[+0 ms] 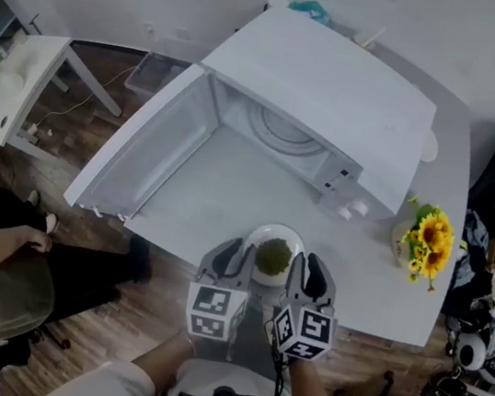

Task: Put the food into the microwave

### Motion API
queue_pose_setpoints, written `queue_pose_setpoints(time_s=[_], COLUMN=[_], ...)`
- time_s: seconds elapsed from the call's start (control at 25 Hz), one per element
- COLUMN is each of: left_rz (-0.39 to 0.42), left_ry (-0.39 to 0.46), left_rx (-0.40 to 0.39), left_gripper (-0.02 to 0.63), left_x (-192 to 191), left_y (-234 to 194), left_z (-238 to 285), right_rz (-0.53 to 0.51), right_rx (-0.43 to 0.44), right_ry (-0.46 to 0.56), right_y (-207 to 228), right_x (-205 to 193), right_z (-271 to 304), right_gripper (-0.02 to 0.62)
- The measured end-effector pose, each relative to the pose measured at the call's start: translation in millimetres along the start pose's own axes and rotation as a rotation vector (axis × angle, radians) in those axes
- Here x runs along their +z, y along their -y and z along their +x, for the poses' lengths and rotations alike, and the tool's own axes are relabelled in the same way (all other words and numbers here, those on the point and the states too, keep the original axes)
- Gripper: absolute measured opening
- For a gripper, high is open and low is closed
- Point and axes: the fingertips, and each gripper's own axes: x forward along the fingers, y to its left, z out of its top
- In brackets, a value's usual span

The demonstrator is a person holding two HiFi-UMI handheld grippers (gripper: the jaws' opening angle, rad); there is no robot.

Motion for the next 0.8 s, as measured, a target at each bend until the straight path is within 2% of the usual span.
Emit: queue_pose_setpoints(time_s=[0.36, 0.8], left_rz=[-0.033, -0.049], left_ry=[-0.133, -0.214], left_rx=[0.03, 0.044], left_gripper=[0.087, 0.087], left_x=[-54.4, -82.5], left_y=[-15.4, -24.2], left_z=[25.8, 47.0], right_rz=[0.039, 0.081], right_rx=[-0.087, -0.146], right_ry=[-0.117, -0.215], right_y=[23.7, 40.7], right_x=[-58.9, -97.4], right_z=[6.0, 19.3], right_gripper=[0.11, 0.11])
